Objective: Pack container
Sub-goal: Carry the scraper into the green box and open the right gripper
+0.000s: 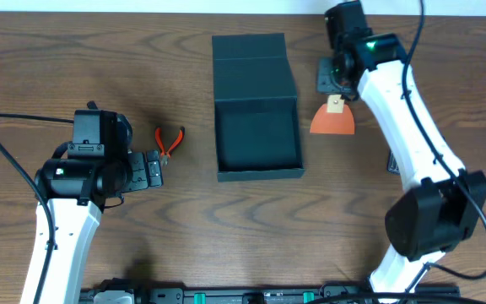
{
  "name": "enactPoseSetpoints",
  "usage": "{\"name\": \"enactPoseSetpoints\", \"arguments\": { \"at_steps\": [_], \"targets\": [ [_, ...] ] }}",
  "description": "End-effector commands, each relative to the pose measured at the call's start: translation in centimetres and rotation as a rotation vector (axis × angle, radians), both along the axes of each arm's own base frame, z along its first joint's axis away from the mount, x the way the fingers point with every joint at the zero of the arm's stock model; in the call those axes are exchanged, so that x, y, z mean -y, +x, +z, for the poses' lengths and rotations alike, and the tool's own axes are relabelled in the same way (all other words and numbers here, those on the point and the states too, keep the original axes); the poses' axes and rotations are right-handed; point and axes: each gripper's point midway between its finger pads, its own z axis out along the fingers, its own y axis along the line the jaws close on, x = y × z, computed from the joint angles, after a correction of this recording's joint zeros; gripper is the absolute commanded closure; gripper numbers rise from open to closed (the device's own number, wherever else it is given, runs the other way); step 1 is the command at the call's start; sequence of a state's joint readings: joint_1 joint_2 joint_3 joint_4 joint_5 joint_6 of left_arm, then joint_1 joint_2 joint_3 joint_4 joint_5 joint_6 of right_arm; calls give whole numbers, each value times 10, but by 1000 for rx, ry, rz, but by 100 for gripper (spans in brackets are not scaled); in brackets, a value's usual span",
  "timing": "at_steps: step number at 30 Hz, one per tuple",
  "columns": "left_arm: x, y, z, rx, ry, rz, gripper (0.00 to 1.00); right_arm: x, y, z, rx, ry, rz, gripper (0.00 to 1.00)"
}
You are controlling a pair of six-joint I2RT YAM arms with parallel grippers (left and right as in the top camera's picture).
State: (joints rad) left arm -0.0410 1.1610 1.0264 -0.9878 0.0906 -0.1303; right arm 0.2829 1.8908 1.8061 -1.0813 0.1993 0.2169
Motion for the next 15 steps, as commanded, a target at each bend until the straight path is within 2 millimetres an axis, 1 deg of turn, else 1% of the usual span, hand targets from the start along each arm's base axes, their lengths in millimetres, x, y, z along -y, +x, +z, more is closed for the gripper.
{"name": "enactPoseSetpoints", "arguments": {
  "at_steps": [1, 4, 8, 10, 12, 14, 15],
  "targets": [
    [1, 3, 8, 24, 3, -10, 1, -48, -19, 25, 25, -42, 378, 99],
    [1, 3, 8, 24, 3, -10, 2, -87, -39, 25, 9, -60, 605, 99],
    [1, 3, 8, 23, 3, -10, 1, -131, -58, 26, 28, -99, 800, 99],
    [1, 3, 8, 23, 3, -10, 2, -148, -64, 28, 54, -116, 876, 99],
    [1, 3, 8, 23, 3, -10, 2, -160, -67, 28, 71, -135, 943, 99],
    [1, 3, 8, 23, 3, -10, 1, -169, -68, 25, 79, -149, 986, 99],
    [1, 3, 8, 23, 3, -10, 2, -172, -67, 21, 75, -153, 999, 99]
  ]
}}
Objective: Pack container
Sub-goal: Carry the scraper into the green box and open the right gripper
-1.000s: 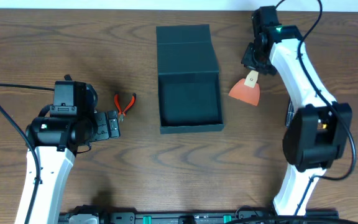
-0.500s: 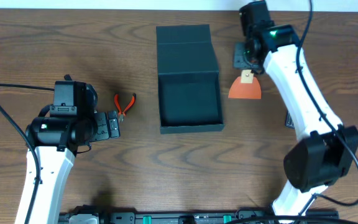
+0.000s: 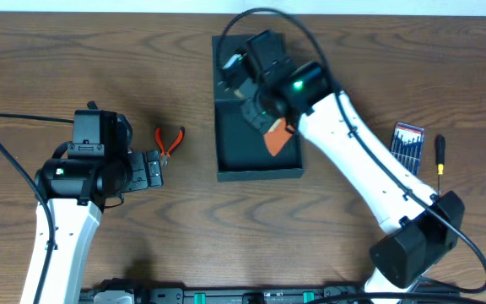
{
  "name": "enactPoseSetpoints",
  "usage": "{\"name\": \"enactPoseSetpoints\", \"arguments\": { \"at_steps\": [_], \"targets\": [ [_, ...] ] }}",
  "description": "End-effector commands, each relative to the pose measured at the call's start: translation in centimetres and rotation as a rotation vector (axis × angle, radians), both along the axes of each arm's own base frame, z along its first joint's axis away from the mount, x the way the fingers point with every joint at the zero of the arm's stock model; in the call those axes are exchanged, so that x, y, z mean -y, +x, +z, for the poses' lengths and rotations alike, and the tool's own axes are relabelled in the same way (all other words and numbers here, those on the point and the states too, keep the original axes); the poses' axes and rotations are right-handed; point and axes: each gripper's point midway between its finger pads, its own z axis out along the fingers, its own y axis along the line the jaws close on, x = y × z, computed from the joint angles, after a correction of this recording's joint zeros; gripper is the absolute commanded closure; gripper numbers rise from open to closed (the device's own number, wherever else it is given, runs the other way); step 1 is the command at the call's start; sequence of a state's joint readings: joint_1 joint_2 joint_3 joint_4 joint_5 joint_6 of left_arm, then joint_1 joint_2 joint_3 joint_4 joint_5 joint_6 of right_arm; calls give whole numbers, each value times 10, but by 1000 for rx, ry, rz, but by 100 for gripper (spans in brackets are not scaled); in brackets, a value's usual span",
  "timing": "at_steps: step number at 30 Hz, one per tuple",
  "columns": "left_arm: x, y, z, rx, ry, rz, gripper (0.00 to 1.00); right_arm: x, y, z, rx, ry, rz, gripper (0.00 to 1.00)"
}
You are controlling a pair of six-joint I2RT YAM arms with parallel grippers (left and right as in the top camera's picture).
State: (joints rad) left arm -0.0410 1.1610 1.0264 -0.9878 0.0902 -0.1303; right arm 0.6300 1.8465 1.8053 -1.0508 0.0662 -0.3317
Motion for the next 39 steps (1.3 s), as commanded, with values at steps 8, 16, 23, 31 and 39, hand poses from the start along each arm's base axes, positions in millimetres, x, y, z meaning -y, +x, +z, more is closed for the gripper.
{"name": "enactPoseSetpoints", "arguments": {
  "at_steps": [8, 16, 23, 31, 39],
  "targets": [
    [1, 3, 8, 23, 3, -11, 2, -12, 7, -52, -71, -91, 221, 99],
    [1, 3, 8, 23, 3, -11, 1, -9, 10, -106, -176, -146, 247, 99],
    [1, 3, 8, 23, 3, -11, 1, -1, 12, -135, -239, -176, 230, 99],
    [1, 3, 8, 23, 3, -11, 2, 1, 10, -137, -254, -178, 215, 1],
    [1, 3, 8, 23, 3, -11, 2, -1, 21, -96, -212, -80, 1, 1]
  ]
}}
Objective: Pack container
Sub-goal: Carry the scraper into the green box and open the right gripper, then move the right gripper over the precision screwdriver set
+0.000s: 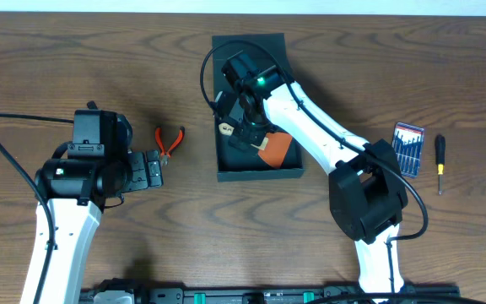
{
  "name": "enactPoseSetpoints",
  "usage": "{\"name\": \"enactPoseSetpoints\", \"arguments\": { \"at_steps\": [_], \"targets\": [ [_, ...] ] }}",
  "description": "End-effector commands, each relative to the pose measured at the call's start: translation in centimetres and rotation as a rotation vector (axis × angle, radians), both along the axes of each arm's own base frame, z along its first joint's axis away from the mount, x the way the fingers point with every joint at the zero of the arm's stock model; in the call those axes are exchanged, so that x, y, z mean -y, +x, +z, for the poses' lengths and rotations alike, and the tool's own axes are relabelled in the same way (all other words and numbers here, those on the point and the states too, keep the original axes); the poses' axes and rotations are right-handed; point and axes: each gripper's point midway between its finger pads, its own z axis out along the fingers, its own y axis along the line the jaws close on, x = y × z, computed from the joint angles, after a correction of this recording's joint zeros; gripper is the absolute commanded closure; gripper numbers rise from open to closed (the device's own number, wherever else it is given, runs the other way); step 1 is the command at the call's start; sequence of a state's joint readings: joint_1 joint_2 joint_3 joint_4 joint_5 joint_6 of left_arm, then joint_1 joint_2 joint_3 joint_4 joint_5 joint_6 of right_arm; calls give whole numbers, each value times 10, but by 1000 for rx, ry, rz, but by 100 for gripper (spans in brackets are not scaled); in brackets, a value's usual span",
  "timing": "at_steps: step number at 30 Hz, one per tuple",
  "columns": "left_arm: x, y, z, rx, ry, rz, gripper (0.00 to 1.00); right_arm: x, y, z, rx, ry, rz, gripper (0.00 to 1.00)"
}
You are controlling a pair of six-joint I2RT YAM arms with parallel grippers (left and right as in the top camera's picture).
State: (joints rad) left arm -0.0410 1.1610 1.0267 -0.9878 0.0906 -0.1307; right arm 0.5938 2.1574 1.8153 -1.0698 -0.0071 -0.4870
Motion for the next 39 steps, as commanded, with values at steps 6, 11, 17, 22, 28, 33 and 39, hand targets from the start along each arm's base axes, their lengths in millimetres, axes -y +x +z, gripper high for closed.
{"name": "enactPoseSetpoints", "arguments": {
  "at_steps": [6, 11, 17, 22, 28, 33, 39],
  "targets": [
    [0, 3, 8, 22, 4, -11, 1, 53, 53, 141, 271, 194, -624, 1],
    [0, -1, 6, 4, 4, -11, 2, 180, 40, 187, 269, 228, -1236, 1],
    [0, -2, 6, 2, 5, -11, 2, 330, -19, 179, 125, 82, -1672, 1],
    [0, -1, 6, 5, 13, -32, 1, 386, -48, 147, 16, 25, -1735, 1],
    [0, 2, 7, 21, 12, -32, 1, 412, -67, 72, -87, -12, -1742, 1],
    [0, 3, 8, 23, 12, -32, 2, 401, -63, 23, -103, 16, -1652, 1],
    [1, 3, 8, 25, 12, -32, 2, 380, -43, 8, -60, 45, -1492, 1]
  ]
}}
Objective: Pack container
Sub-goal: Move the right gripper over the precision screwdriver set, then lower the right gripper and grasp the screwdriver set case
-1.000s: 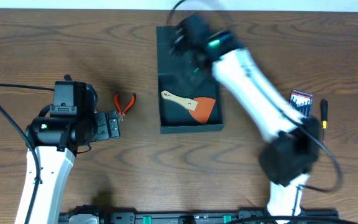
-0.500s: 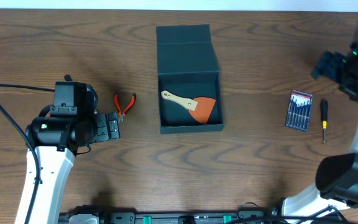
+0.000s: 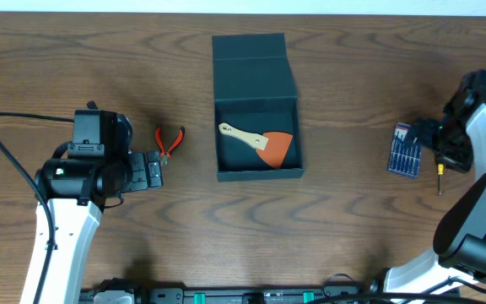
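Note:
The dark box [image 3: 287, 171] lies open at the table's middle, its lid [image 3: 251, 59] folded back behind it. Inside it rests a scraper [image 3: 264, 143] with an orange blade and a wooden handle. My right gripper [image 3: 426, 138] hovers at the far right, open by the look of it, just beside a blue pack of small screwdrivers [image 3: 405, 150]. A black-handled screwdriver [image 3: 440, 171] lies close under the right wrist. My left gripper [image 3: 153, 171] stands open and empty, just below the orange-handled pliers [image 3: 170, 142].
The table's far edge runs along the top of the overhead view. A rail with cables [image 3: 226, 295] lines the near edge. Both arm bases stand at the front corners.
My right gripper was inside the box with the scraper; now the scraper lies loose in the box and the gripper is at the far right by the screwdriver pack. The left arm is unchanged.
My right gripper first held the scraper to the right of the box, then over the box, then down inside it. By now the scraper is let go in the box and the right arm is out by the screwdrivers. The left arm stayed still.

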{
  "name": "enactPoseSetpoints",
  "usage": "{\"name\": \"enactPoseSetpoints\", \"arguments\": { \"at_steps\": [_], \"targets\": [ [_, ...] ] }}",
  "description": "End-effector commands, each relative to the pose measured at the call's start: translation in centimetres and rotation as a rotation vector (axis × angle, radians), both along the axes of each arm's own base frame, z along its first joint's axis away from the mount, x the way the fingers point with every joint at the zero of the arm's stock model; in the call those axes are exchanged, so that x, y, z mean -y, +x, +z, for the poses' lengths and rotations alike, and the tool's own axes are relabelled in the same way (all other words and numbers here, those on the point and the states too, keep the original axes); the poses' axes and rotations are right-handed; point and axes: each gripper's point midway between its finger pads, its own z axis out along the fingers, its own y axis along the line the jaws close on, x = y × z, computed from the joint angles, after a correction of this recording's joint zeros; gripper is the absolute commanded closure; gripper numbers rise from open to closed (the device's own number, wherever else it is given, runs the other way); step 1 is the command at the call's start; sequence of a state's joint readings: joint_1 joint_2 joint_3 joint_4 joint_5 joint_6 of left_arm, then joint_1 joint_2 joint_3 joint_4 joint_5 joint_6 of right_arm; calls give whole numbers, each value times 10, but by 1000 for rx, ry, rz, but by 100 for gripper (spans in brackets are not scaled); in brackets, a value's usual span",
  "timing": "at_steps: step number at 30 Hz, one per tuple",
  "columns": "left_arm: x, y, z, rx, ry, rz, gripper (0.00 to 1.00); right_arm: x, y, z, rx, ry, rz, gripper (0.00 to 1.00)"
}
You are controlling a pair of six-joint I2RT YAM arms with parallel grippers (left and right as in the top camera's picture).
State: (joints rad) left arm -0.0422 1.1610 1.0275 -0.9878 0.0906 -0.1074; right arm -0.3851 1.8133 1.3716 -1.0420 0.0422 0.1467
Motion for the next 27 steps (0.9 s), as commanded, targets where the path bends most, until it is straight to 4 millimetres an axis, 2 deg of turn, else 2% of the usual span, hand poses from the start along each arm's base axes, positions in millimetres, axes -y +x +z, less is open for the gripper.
{"name": "enactPoseSetpoints", "arguments": {
  "at_steps": [1, 7, 12, 19, 27],
  "targets": [
    [0, 3, 8, 23, 3, -9, 2, -17, 14, -2, 26, 6, 143, 1],
    [0, 3, 7, 23, 3, -9, 2, -24, 28, -13, 59, -10, 190, 1],
    [0, 3, 7, 23, 3, -9, 1, -22, 27, -29, 46, -15, 183, 1],
    [0, 3, 7, 23, 3, -9, 2, -18, 26, -39, 39, -35, 184, 1],
    [0, 3, 7, 23, 3, -9, 1, -17, 18, -60, 38, -38, 204, 1]
  ]
}}
